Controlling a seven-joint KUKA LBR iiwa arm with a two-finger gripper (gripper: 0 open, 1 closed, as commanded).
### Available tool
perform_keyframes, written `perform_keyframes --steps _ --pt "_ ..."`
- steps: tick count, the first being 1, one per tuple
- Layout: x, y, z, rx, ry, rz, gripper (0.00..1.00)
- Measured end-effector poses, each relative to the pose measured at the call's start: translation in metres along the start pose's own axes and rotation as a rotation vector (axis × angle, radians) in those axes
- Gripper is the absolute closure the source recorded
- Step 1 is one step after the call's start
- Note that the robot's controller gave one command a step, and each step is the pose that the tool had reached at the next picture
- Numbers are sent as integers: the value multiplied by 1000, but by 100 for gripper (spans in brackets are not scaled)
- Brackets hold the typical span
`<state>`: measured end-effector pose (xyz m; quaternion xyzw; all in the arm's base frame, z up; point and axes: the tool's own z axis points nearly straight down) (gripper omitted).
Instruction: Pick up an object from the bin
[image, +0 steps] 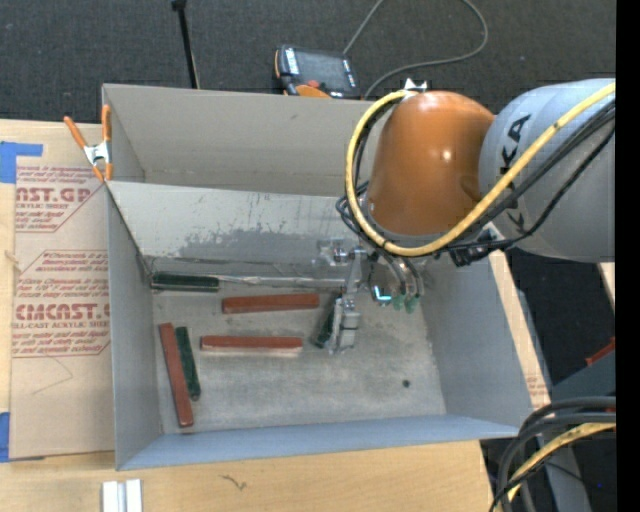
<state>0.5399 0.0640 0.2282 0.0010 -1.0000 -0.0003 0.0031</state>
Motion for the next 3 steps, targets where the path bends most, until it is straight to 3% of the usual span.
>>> perform_keyframes --steps 1,2,3 --pt "9 81 116 0 -2 -295 0" --pt "-21 100 161 1 -6 -341 0" --pt "-21 100 158 0 -8 -340 100"
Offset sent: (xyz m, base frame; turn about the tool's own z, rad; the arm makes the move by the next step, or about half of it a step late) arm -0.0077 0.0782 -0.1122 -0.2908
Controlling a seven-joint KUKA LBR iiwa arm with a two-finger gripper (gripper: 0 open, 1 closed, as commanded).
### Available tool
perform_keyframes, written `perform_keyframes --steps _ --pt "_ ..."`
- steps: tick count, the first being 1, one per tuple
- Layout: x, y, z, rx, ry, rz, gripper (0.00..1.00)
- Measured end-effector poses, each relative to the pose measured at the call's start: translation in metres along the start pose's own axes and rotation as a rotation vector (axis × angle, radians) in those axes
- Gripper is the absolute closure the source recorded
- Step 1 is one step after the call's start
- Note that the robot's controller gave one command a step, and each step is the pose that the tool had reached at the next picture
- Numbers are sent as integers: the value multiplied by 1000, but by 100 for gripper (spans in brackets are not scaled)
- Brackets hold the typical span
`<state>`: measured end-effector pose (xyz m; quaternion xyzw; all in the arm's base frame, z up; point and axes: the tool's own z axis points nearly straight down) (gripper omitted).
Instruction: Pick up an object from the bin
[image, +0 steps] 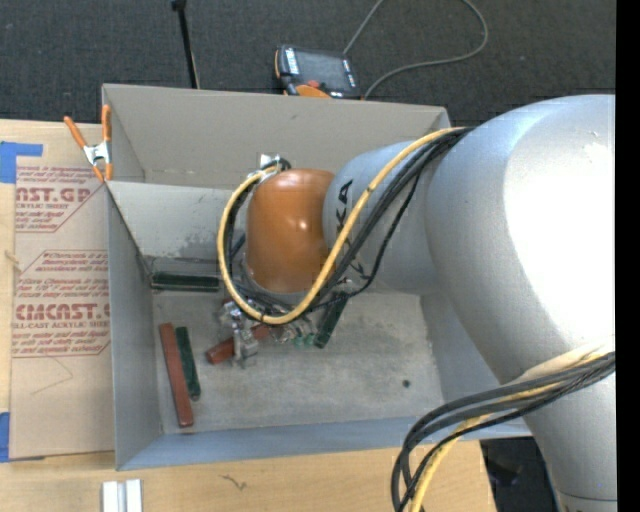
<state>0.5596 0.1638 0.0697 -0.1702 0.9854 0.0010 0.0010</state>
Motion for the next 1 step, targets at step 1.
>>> perform_keyframes --steps 1 --pt "-30 -8 -153 3 -8 -308 100"
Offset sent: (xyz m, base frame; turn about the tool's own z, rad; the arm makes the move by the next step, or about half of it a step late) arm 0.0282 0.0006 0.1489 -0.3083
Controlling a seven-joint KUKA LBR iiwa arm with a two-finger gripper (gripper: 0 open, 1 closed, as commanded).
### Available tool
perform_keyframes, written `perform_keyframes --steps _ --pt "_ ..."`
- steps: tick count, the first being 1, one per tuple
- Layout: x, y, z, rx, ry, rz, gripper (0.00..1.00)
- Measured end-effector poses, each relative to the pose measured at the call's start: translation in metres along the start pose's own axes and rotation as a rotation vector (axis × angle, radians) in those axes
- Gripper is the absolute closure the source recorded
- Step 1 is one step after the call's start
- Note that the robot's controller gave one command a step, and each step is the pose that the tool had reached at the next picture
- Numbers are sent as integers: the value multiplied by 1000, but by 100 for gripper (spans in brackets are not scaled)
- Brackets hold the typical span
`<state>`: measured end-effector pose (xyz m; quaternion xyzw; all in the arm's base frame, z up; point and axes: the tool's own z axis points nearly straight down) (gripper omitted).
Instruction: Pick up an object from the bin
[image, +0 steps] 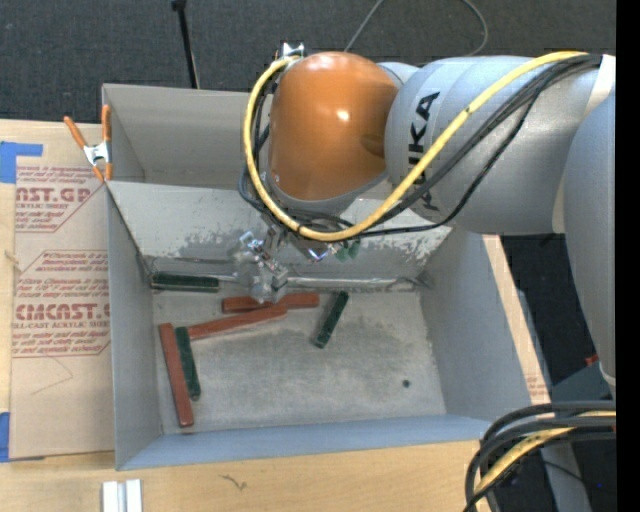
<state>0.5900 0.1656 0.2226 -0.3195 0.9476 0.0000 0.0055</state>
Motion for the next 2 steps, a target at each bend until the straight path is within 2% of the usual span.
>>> perform_keyframes --steps 1,2 --pt "1 1 4 -4 6 0 0" --pt "28 -15 118 -8 14 -196 0"
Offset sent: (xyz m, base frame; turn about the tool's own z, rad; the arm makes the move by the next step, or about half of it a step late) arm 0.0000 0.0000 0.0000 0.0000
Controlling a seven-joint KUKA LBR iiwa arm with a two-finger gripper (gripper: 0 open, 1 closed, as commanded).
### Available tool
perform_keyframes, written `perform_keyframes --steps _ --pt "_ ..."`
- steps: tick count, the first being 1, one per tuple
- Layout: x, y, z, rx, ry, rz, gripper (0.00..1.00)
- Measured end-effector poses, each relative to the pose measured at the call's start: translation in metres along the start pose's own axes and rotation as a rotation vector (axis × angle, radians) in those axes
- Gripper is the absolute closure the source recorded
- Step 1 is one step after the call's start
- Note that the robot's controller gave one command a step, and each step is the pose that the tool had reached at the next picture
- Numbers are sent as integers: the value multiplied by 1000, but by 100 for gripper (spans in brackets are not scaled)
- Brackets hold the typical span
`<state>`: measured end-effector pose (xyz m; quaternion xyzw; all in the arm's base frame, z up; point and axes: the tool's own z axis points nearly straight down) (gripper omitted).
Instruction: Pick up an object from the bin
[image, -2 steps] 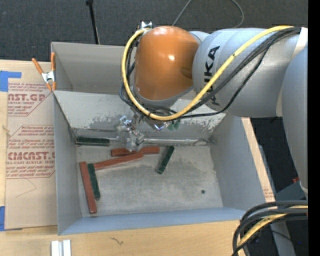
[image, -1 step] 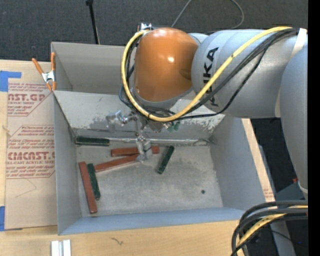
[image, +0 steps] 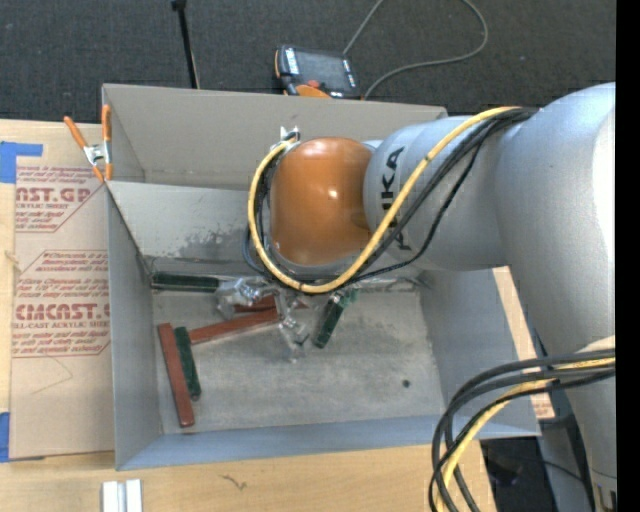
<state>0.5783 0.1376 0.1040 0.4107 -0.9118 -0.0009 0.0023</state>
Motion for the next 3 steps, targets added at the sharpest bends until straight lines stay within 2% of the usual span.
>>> perform_keyframes --steps 1,2,3 --pt "-37 17 36 2 -7 -29 0" --pt "-35 16 34 2 -6 -26 100" --pt "-21 4 -136 10 -13 -48 100"
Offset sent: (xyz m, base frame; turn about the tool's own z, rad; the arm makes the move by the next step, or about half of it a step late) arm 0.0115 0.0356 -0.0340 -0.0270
